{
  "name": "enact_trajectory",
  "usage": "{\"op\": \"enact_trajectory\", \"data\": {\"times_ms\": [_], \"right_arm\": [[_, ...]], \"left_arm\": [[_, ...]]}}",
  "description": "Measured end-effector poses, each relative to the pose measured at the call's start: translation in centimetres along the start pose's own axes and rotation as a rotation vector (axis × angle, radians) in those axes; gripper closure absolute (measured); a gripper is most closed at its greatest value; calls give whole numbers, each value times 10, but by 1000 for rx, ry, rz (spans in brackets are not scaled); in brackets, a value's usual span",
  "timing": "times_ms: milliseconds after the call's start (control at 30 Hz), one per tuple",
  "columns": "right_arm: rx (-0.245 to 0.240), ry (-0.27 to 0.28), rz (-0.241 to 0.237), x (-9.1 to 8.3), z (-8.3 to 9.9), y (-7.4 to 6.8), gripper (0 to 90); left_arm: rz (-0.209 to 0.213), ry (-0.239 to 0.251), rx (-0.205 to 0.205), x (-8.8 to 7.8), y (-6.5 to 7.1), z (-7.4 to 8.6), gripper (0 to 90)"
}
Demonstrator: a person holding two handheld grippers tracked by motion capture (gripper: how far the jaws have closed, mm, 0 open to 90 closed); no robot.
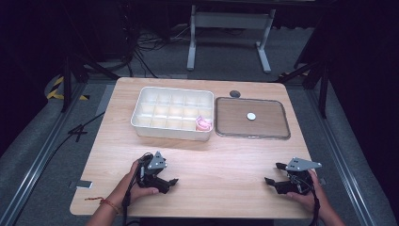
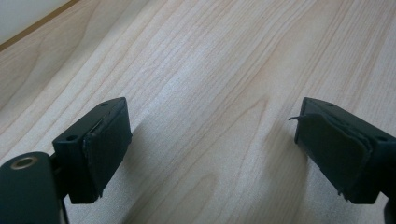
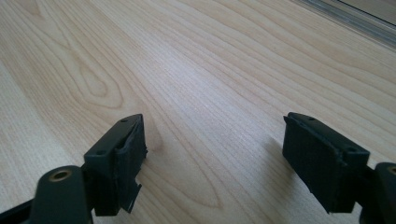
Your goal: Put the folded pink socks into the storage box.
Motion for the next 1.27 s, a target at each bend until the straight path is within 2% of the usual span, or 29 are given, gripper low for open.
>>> {"op": "enact_trajectory", "data": {"times_ms": [333,533,1267], "right_arm": [[-1,0,2,0,0,0,216],[3,-1,3,0,0,0,207],[1,-3,0,2,-2,2,204]], "left_arm": [[-3,-4,4,0,0,0,108],[9,-4,14,2,0,-2,98],[12,-6,13,3,1,-2,88]]}}
Point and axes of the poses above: each handheld gripper's, and its own axes: x roughly forward along the jaws, z roughly out of its underside, y roughly to its right, the point moved 7 cm from there along x, roughly forward along the jaws, and after that the axes turned 6 degrees about y, right-handed, at the moved point
